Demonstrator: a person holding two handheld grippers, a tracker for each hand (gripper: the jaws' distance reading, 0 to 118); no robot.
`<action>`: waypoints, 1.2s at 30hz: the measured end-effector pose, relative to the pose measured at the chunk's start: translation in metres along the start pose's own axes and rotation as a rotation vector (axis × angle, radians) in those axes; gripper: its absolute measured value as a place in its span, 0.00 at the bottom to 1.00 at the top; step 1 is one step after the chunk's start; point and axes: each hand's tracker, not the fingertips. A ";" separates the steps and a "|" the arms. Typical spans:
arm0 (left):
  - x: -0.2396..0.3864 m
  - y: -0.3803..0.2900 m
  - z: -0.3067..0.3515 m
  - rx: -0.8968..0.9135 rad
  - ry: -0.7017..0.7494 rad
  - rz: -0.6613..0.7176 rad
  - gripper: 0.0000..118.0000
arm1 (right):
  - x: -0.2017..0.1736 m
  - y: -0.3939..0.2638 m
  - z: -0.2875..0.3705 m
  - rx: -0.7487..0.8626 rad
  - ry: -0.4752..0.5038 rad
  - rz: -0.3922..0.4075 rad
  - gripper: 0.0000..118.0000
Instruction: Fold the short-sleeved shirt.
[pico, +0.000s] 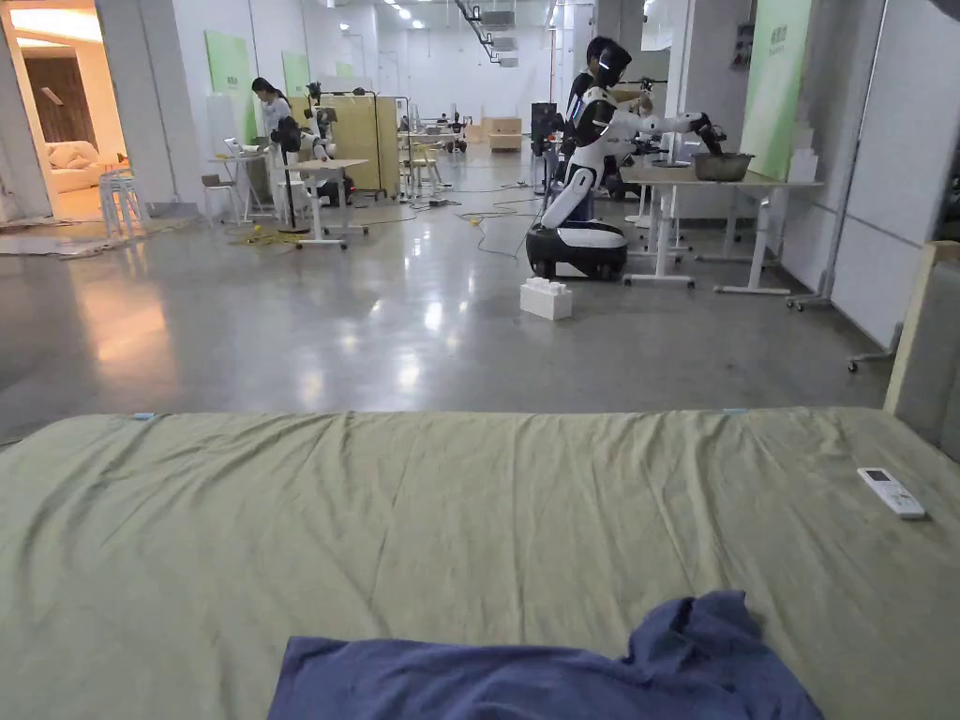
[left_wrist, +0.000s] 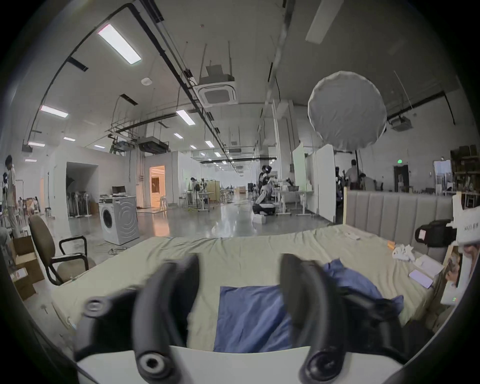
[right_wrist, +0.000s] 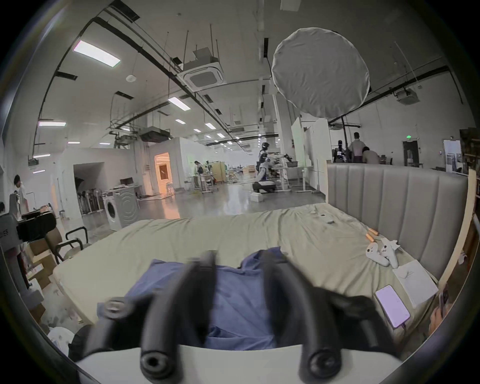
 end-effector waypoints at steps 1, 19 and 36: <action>0.001 0.002 0.001 -0.005 -0.001 0.002 0.06 | -0.004 0.000 0.002 0.009 -0.010 0.014 0.14; -0.003 -0.002 -0.006 -0.043 -0.048 0.016 0.00 | -0.008 0.002 -0.001 -0.008 -0.026 0.067 0.00; -0.064 -0.099 -0.071 -0.483 -0.087 0.095 0.62 | 0.001 -0.035 -0.010 -0.188 -0.032 0.011 0.00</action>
